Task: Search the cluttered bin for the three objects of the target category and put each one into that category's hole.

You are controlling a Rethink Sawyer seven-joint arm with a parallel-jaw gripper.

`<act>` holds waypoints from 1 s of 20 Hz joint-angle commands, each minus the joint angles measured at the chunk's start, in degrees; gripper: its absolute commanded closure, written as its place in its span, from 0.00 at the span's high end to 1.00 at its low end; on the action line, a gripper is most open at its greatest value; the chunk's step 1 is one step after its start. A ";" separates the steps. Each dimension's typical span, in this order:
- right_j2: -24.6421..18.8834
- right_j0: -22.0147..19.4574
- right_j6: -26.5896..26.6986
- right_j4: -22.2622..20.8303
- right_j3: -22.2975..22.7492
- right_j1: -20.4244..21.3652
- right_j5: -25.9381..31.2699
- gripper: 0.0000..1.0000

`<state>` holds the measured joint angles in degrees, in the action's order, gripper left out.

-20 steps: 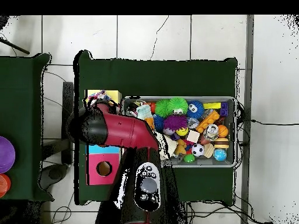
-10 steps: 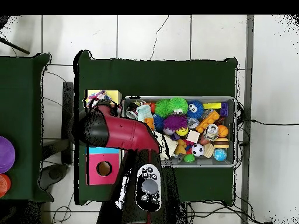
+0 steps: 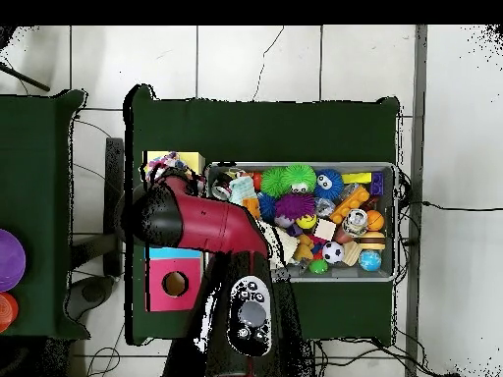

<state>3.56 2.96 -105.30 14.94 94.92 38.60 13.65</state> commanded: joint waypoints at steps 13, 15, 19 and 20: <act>-1.48 -0.36 -12.13 2.55 7.70 4.31 5.69 0.00; -0.78 0.09 -12.19 2.52 7.10 4.62 7.06 0.00; -0.66 0.65 -12.55 3.05 5.93 4.53 8.85 0.00; -0.68 0.89 -12.77 3.22 5.70 4.34 8.80 0.00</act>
<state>4.17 3.51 -105.30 15.41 96.10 43.25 14.27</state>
